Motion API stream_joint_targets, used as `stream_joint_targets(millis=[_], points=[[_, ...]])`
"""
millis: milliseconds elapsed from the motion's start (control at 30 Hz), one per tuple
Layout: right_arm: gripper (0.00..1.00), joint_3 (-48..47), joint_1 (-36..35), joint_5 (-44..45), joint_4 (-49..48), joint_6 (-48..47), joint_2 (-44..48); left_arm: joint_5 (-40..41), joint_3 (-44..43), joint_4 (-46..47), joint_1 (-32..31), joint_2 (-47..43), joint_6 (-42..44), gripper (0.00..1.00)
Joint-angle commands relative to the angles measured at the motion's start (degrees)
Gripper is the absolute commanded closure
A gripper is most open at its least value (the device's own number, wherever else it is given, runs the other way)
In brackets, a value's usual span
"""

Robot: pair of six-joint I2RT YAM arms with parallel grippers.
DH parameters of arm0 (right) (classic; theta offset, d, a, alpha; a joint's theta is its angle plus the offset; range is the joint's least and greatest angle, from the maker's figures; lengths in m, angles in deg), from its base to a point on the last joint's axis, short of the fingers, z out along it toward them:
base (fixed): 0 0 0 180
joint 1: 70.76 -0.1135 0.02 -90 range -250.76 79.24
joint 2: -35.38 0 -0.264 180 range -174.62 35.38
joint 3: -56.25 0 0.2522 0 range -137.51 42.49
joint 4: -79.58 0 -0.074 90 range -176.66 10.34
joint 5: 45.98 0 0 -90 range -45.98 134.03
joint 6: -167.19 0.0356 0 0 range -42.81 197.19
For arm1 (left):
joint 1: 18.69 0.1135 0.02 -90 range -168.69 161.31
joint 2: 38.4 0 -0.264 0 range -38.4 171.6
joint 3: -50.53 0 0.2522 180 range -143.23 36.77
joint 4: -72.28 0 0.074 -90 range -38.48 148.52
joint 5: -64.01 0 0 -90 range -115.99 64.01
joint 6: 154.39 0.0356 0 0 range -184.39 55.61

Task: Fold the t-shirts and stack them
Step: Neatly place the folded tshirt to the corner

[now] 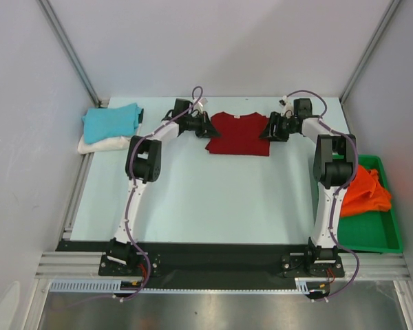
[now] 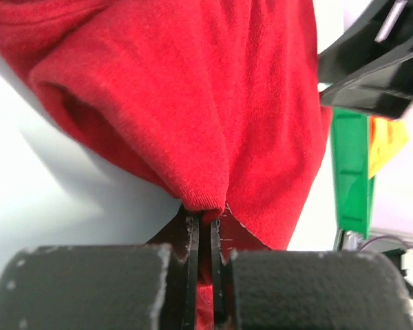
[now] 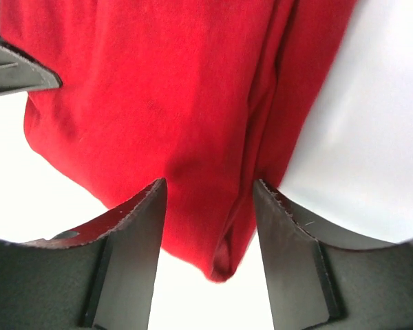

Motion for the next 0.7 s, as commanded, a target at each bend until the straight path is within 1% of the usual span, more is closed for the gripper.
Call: stream_joint_targets(millis=[0,33,133,267,300,333,367,400,433,467,500,567,667], points=[[0.41,0.9,-0.54,0.77,1.0,-3.94,8.41,1.24,1.11,-10.0,0.87,-8.33,11.83,1.0],[0.41,1.95,-0.45,0.77,1.0,-4.72,10.69,2.03,1.63,-13.67,1.57,-9.99,13.35,1.0],[0.4,3.8,-0.45,0.94,0.64,-5.78,13.42,3.79,4.09,-17.99,3.32,-12.11,18.01,1.0],[0.41,5.82,-0.37,1.91,2.57,-7.71,17.81,7.39,5.33,-24.07,5.79,-13.87,24.42,1.0],[0.4,6.26,-0.45,2.0,3.19,-7.98,18.35,12.88,5.59,-25.04,6.23,-14.57,25.66,1.0],[0.4,6.53,-0.54,2.17,3.37,-8.24,18.88,15.72,8.2,-25.39,7.01,-15.27,25.84,1.0],[0.4,6.79,-0.54,2.43,3.46,-8.51,19.58,17.14,9.79,-25.05,7.46,-16.15,26.28,1.0],[0.4,7.66,-0.45,2.61,3.2,-8.86,20.89,18.29,10.77,-25.05,7.81,-16.77,28.63,0.99],[0.4,8.02,-0.45,3.48,2.84,-8.86,21.6,21.0,10.78,-26.79,8.25,-16.69,29.87,0.99],[0.4,8.72,-0.54,3.93,2.49,-8.86,22.48,22.33,10.34,-28.02,8.34,-16.51,30.58,1.0],[0.4,9.77,-0.45,4.28,1.97,-8.86,24.05,23.3,9.82,-29.25,8.51,-16.16,33.81,1.0],[0.4,11.09,-0.45,5.16,1.7,-8.86,25.47,26.45,9.11,-32.51,8.78,-15.81,35.59,1.0],[0.4,13.29,-0.54,4.72,1.87,-8.78,28.54,30.84,10.77,-34.71,8.87,-17.3,38.41,1.0]])
